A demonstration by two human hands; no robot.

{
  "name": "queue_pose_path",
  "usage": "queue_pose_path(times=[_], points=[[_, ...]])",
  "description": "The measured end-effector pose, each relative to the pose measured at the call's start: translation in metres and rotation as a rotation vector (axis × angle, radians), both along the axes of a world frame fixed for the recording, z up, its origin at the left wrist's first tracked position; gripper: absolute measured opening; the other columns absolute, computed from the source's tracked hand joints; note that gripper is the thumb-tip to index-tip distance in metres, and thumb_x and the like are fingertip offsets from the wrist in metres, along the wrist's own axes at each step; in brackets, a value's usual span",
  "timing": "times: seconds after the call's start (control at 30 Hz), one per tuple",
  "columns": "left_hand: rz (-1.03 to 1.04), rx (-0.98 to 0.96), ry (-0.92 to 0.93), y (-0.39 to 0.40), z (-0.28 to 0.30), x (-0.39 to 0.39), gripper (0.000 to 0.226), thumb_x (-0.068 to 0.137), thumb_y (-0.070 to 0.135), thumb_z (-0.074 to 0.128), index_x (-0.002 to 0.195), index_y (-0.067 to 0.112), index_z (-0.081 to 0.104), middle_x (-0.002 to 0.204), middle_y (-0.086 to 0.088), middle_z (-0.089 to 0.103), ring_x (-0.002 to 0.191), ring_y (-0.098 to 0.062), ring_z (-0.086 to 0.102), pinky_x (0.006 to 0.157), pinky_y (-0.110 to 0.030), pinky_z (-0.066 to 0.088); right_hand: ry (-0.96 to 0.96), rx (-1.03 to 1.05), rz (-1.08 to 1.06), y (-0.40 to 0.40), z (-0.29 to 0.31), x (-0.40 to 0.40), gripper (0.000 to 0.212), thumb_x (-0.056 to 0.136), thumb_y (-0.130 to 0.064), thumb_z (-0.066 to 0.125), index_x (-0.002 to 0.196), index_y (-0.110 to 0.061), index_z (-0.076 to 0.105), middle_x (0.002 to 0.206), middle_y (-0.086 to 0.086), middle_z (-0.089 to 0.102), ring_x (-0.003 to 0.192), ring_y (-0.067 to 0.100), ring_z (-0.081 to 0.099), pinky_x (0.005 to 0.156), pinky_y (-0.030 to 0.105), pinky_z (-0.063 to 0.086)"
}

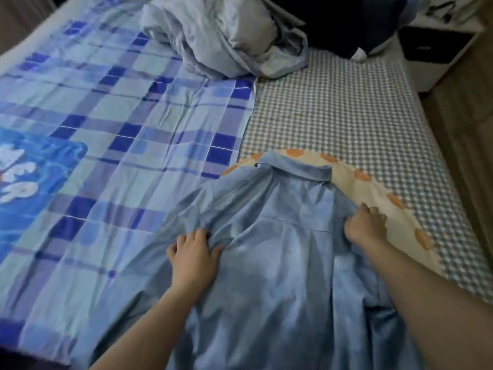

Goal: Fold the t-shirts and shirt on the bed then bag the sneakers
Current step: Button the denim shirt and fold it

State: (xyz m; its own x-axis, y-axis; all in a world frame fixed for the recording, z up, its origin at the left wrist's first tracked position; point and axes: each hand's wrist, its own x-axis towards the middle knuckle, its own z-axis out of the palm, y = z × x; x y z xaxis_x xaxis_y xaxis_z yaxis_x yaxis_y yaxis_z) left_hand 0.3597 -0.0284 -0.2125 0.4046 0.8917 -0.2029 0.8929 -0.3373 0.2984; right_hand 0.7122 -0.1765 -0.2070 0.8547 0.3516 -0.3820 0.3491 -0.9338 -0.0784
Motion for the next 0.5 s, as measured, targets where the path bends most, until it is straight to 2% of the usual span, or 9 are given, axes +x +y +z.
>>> queue_pose_path(times=[0.1,0.13,0.2,0.3,0.4,0.5], points=[[0.278,-0.099,-0.248,0.025,0.007,0.001,0.041,0.099,0.056,0.046,0.118,0.021,0.056,0.124,-0.007,0.053,0.125,-0.032,0.044,0.102,-0.05,0.031,0.024,0.033,-0.117,0.013,-0.001,-0.005,0.046,0.099,-0.034,0.052,0.135,-0.005,0.045,0.141,0.023,0.042,0.129,0.043,0.039,0.102,0.051,0.041],[0.316,-0.093,-0.238,0.032,0.007,-0.004,0.042,0.098,0.054,0.051,0.121,0.019,0.054,0.126,-0.01,0.05,0.125,-0.034,0.043,0.102,-0.051,0.032,0.019,0.044,-0.131,0.018,-0.002,-0.01,0.044,0.1,-0.031,0.051,0.134,-0.003,0.047,0.138,0.024,0.044,0.127,0.044,0.041,0.101,0.051,0.041],[0.215,-0.044,-0.073,0.039,0.004,-0.017,0.039,0.095,0.047,0.062,0.12,0.018,0.053,0.125,-0.011,0.049,0.12,-0.036,0.043,0.097,-0.052,0.035,-0.028,0.063,-0.156,0.026,0.001,-0.022,0.037,0.1,-0.022,0.05,0.13,0.0,0.049,0.135,0.024,0.049,0.125,0.044,0.045,0.1,0.051,0.042],[0.052,-0.034,0.043,0.043,-0.004,-0.032,0.018,0.097,0.035,0.059,0.097,0.018,0.056,0.111,-0.009,0.058,0.109,-0.035,0.048,0.086,-0.048,0.035,-0.053,0.056,-0.223,0.032,0.008,-0.04,0.029,0.099,-0.016,0.051,0.123,-0.001,0.053,0.127,0.022,0.058,0.117,0.043,0.054,0.098,0.05,0.045],[0.048,-0.093,-0.037,0.06,0.009,-0.034,0.013,0.098,0.024,0.059,0.088,0.015,0.057,0.1,-0.012,0.062,0.101,-0.037,0.055,0.081,-0.047,0.039,-0.039,-0.026,-0.241,0.036,0.028,-0.044,0.017,0.101,-0.019,0.05,0.113,-0.008,0.053,0.118,0.02,0.062,0.111,0.041,0.058,0.097,0.047,0.044],[0.159,0.031,-0.165,0.112,0.038,-0.04,0.013,0.094,0.009,0.061,0.083,0.009,0.056,0.091,-0.019,0.058,0.089,-0.042,0.054,0.073,-0.048,0.041,-0.087,-0.159,-0.168,0.034,0.044,-0.032,0.019,0.099,-0.016,0.054,0.116,-0.008,0.056,0.12,0.017,0.062,0.114,0.038,0.056,0.096,0.046,0.044]])
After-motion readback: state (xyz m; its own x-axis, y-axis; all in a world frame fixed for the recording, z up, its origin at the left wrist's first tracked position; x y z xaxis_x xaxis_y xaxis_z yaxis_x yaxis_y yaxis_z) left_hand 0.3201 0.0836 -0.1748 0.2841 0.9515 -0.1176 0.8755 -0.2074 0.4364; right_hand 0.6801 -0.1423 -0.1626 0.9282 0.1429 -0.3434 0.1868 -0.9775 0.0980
